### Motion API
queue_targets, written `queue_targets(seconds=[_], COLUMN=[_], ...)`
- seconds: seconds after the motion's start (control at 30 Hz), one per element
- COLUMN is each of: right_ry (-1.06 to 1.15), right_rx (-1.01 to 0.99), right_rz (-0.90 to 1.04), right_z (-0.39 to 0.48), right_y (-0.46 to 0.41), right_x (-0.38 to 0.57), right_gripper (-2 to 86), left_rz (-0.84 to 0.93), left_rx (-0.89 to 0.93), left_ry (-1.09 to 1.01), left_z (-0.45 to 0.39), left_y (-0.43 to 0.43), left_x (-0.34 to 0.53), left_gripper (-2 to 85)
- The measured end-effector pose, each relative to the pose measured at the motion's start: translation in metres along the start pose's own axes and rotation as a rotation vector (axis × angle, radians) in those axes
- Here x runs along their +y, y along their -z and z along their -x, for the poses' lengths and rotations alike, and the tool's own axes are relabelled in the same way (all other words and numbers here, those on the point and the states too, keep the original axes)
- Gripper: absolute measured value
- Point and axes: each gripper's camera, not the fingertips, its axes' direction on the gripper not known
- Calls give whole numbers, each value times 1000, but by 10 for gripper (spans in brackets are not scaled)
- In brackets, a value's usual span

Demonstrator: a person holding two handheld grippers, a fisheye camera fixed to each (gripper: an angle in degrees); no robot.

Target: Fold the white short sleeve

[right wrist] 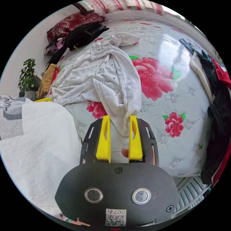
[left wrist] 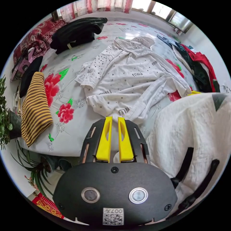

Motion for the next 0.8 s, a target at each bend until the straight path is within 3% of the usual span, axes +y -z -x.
queue_targets(seconds=[0.13, 0.23, 0.33, 0.47, 0.67, 0.8], right_ry=[65, 15, -82, -123, -117, -155], right_rx=[152, 165, 128, 59, 126, 48], right_rz=[37, 81, -27, -167, -131, -77], right_z=[23, 19, 3, -8, -4, -10], right_y=[-24, -17, 14, 52, 49, 38], right_x=[-2, -19, -28, -23, 4, 23], right_gripper=[69, 44, 32, 36, 41, 47], left_rz=[88, 38, 42, -92, -153, -148], left_rx=[29, 64, 50, 73, 61, 75], left_ry=[31, 51, 95, 85, 87, 168], left_z=[0, 10, 26, 43, 61, 81], left_y=[-43, -53, -58, -23, 6, 11], left_x=[-11, -27, -50, -65, -36, -1], left_gripper=[65, 40, 1, -9, -9, -8])
